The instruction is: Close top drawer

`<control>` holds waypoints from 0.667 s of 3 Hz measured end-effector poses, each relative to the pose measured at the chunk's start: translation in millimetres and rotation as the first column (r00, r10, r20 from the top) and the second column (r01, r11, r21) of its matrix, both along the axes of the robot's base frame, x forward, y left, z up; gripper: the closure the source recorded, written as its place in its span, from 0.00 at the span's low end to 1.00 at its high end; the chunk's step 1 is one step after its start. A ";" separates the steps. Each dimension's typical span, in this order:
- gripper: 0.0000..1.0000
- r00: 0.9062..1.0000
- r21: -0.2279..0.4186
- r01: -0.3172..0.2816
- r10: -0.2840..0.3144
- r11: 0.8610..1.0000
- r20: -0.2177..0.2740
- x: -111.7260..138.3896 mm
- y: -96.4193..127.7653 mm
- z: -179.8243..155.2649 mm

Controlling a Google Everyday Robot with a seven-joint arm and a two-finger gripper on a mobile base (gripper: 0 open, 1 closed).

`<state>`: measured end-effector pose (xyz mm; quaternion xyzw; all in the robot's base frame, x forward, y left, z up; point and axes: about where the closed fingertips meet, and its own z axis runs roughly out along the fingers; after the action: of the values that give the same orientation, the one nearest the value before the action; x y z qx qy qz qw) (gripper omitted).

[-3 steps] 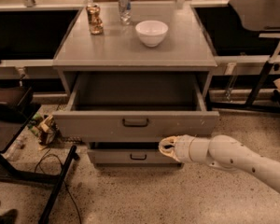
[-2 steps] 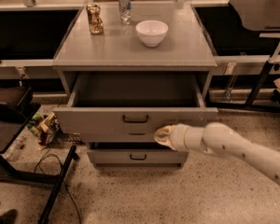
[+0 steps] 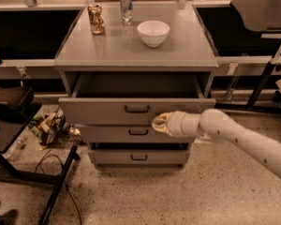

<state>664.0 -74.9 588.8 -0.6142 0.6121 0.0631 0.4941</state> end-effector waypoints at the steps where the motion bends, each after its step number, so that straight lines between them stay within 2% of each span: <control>1: 1.00 1.000 0.004 -0.001 0.001 1.000 0.014 11.7 1.6 6.2; 2: 1.00 0.999 0.010 0.005 -0.005 1.000 0.032 27.1 2.1 14.3</control>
Offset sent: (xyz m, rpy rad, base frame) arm 0.0984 -0.0038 0.0493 0.0299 -0.1065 -0.0411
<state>691.2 -72.9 603.1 -0.6110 0.6054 0.0551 0.5070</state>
